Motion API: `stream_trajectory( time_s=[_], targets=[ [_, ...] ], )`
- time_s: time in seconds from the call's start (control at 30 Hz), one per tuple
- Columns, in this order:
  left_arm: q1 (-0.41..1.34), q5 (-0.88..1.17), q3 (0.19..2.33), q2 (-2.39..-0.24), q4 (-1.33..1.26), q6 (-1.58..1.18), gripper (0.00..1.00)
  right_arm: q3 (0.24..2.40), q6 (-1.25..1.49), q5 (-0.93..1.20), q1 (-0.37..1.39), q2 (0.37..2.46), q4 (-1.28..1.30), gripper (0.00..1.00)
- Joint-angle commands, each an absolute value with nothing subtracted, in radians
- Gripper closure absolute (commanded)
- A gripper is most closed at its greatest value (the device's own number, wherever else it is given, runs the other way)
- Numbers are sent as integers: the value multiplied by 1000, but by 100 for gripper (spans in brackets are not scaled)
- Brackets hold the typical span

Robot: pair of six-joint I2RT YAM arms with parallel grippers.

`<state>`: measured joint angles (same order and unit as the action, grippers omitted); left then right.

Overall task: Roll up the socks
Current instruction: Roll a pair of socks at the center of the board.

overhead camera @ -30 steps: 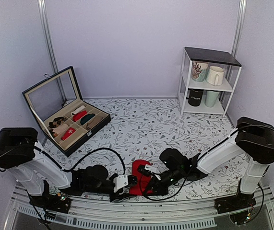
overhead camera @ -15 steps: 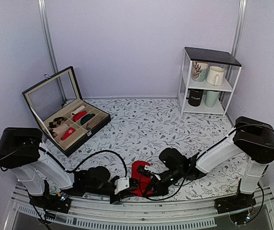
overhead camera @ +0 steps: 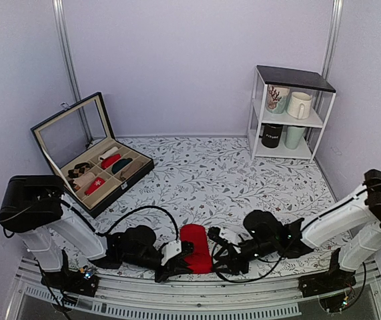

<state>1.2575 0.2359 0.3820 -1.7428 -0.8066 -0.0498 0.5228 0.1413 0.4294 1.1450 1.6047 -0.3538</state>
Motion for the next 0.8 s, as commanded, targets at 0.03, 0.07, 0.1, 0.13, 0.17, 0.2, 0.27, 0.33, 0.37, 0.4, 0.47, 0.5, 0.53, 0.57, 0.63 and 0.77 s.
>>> stream_trajectory(
  time_s=[0.03,0.07,0.1,0.13,0.17,0.2,0.27,0.33,0.37,0.4,0.47,0.5,0.53,0.57,0.63,0.77],
  targets=[
    [1197,383,370,-1815,-736,-187,100,362,-119,27,1279,1436,-627,51],
    [1188,404,373,-1825,-727,-208,100,362,-145,-2,1299,1447,-629,51],
    [1179,421,375,-1834,-720,-227,100,369,-171,-29,1311,1463,-628,51],
    [1172,434,377,-1844,-717,-241,100,375,-185,-47,1327,1482,-629,51],
    [1168,446,377,-1854,-713,-253,100,382,-213,-71,1347,1498,-629,51],
    [1165,454,378,-1867,-709,-263,100,392,-235,-89,1364,1517,-627,51],
    [1161,463,379,-1882,-710,-280,100,414,-269,-112,1392,1555,-626,50],
    [1157,471,379,-1892,-713,-293,100,436,-290,-131,1411,1596,-621,50],
    [1157,472,379,-1895,-712,-296,100,446,-298,-133,1417,1615,-617,50],
    [1157,472,380,-1897,-712,-297,100,452,-300,-134,1421,1631,-614,50],
    [1156,474,380,-1898,-710,-299,100,462,-298,-119,1426,1652,-612,51],
    [1156,474,381,-1898,-707,-299,100,466,-294,-117,1429,1661,-612,52],
    [1155,474,381,-1899,-706,-299,100,468,-290,-119,1432,1669,-611,52],
    [1154,475,382,-1900,-705,-298,100,472,-285,-125,1434,1677,-606,54],
    [1153,480,383,-1907,-704,-299,100,480,-275,-138,1436,1694,-590,59],
    [1153,482,383,-1906,-711,-298,100,509,-243,-143,1436,1720,-528,76]
  ],
)
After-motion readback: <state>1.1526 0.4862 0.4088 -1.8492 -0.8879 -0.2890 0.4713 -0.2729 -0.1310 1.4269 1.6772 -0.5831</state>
